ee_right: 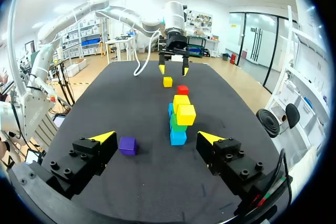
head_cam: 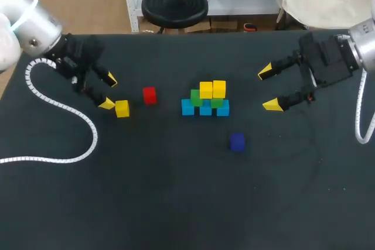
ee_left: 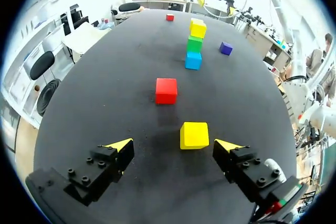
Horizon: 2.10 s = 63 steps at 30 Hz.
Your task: Place the blue cubes, place green cubes on the blue cubes, place the yellow cubes on the green cubes, then place the red cubes on the yellow cubes, and place purple cube on the red cubes.
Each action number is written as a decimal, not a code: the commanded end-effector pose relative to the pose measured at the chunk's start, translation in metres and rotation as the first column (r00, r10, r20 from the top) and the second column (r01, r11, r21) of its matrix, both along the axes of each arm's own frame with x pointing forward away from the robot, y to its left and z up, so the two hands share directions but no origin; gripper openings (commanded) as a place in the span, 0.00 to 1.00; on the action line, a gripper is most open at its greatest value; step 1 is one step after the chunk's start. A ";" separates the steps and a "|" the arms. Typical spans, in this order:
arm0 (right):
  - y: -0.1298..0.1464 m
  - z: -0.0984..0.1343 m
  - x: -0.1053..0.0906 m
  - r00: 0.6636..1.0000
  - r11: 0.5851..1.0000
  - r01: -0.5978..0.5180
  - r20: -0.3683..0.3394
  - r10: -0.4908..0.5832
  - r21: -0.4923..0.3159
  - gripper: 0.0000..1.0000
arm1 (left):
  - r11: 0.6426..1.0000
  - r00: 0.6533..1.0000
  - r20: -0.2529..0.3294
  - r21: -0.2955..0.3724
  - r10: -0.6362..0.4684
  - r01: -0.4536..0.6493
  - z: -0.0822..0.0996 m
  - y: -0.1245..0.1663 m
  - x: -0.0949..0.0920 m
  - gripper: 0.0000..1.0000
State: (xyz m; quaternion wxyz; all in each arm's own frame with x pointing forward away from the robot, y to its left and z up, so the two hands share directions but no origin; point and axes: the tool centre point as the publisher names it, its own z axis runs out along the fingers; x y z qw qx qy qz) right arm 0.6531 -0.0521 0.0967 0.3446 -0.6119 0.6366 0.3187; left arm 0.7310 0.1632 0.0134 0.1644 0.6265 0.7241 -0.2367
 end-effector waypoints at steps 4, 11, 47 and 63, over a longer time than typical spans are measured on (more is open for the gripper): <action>0.000 0.000 0.000 1.000 1.000 0.000 0.001 0.000 0.001 1.00 | 0.999 0.999 0.035 0.040 0.031 -0.032 -0.007 -0.007 -0.014 1.00; 0.000 0.000 0.000 1.000 1.000 0.000 0.001 0.000 0.001 1.00 | 0.997 0.998 0.068 0.067 0.019 -0.024 -0.010 -0.020 -0.010 1.00; 0.000 0.000 0.000 1.000 1.000 0.000 0.001 0.000 0.001 1.00 | 0.995 0.998 0.026 0.074 0.058 -0.060 -0.029 -0.015 -0.005 0.79; 0.000 0.000 0.000 1.000 1.000 0.000 0.001 0.000 0.001 1.00 | 0.997 0.990 0.130 0.056 0.048 -0.056 0.009 -0.033 -0.010 0.00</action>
